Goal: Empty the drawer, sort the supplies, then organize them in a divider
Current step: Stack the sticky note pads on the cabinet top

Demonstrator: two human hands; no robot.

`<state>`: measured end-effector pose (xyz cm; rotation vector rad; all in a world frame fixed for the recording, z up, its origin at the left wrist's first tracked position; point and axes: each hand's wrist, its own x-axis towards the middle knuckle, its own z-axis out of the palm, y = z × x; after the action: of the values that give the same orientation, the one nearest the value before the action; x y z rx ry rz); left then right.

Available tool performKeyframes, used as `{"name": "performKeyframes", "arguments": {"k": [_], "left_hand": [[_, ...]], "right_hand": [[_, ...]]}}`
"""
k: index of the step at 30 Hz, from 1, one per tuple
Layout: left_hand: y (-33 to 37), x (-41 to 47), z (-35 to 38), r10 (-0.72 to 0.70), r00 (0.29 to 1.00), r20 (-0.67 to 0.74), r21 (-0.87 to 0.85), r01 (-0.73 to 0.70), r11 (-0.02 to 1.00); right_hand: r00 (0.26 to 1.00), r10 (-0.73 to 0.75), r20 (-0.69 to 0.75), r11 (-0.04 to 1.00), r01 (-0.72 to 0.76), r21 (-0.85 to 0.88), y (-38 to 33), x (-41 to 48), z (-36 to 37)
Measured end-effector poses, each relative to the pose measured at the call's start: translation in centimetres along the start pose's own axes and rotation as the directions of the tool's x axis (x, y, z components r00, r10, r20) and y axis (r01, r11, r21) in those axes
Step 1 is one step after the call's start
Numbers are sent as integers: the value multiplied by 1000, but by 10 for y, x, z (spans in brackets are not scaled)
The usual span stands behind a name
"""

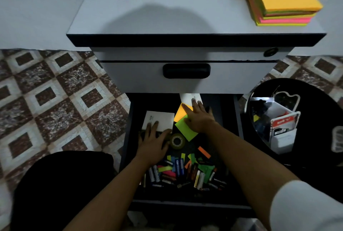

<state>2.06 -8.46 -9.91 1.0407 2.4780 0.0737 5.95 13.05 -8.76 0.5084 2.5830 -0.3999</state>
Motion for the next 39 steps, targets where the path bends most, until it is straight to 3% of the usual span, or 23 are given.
{"name": "performKeyframes", "arguments": {"k": [18,23,25,31,39], "left_hand": [[5,2,-12,38,993,-115,-3,-38,999],[22,8,-20,80,985,-154,106,-64,992],[34,10,-18,119,979,-166,73,-108,991],[58,18,-1,187,976,-111,84,-178,980],[71,23,-3,123,992,-29,60,-121,991]], "right_hand": [[985,169,-44,977,-162,138,-4,-77,57],[954,241,-177,951,-196,238,3,-78,43],[951,266,-160,944,-223,243,9,-77,39],[963,256,-83,950,-235,205,5,-89,50],[956,263,-131,893,-189,408,7,-86,52]]}}
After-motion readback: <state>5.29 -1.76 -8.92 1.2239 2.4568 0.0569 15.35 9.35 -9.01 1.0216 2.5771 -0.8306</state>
